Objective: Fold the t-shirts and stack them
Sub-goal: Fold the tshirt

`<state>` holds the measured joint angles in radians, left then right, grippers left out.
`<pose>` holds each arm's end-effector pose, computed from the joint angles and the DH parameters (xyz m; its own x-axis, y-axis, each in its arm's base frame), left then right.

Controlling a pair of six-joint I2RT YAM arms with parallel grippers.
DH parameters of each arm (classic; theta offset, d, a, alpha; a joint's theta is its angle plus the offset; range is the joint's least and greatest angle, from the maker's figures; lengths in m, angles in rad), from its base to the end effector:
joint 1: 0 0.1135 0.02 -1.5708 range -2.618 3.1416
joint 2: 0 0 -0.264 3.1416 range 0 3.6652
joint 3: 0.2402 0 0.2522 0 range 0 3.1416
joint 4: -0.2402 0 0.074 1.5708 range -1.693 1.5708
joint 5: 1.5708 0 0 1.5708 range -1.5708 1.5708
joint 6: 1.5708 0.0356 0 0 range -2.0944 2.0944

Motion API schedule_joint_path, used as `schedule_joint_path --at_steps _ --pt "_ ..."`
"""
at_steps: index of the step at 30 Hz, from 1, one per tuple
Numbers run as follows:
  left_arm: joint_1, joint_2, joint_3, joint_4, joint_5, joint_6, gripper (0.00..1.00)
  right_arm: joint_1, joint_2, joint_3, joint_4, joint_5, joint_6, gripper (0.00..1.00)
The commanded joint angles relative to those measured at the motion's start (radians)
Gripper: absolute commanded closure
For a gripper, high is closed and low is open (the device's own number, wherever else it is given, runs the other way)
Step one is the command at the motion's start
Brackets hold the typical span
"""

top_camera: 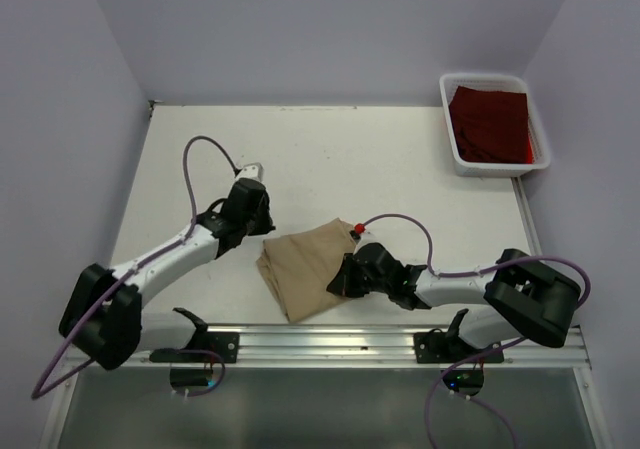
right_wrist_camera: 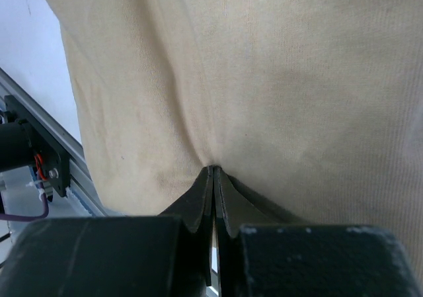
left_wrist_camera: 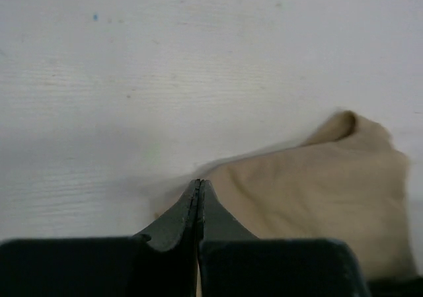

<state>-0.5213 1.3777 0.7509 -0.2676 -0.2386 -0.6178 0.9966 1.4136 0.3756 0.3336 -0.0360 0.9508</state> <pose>0.2391 -0.1276 0.1928 -0.7572 -0.2142 -0.6170 -0.1018 0.9719 -0.2124 0.1283 0.2008 0.1228 -0.8994 0.1071 -0.4238 -0.2099 0.7445 0.6337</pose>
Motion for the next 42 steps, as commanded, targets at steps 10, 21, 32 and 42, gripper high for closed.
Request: schedule_joint_path --at_steps 10,21,32,42 --pt "-0.216 -0.327 -0.304 0.251 0.344 -0.207 1.0 0.007 0.111 0.014 -0.232 0.054 -0.061 1.0" --pt "-0.266 -0.177 -0.375 0.131 0.18 -0.226 1.0 0.007 -0.051 0.088 -0.33 0.074 -0.124 1.0" --pt "-0.351 -0.155 -0.377 0.108 0.144 -0.257 1.0 -0.022 -0.004 0.338 -0.427 0.143 -0.27 1.0" --pt "-0.373 -0.212 -0.409 0.088 0.128 -0.28 1.0 -0.217 0.218 0.503 -0.445 0.171 -0.328 1.0"
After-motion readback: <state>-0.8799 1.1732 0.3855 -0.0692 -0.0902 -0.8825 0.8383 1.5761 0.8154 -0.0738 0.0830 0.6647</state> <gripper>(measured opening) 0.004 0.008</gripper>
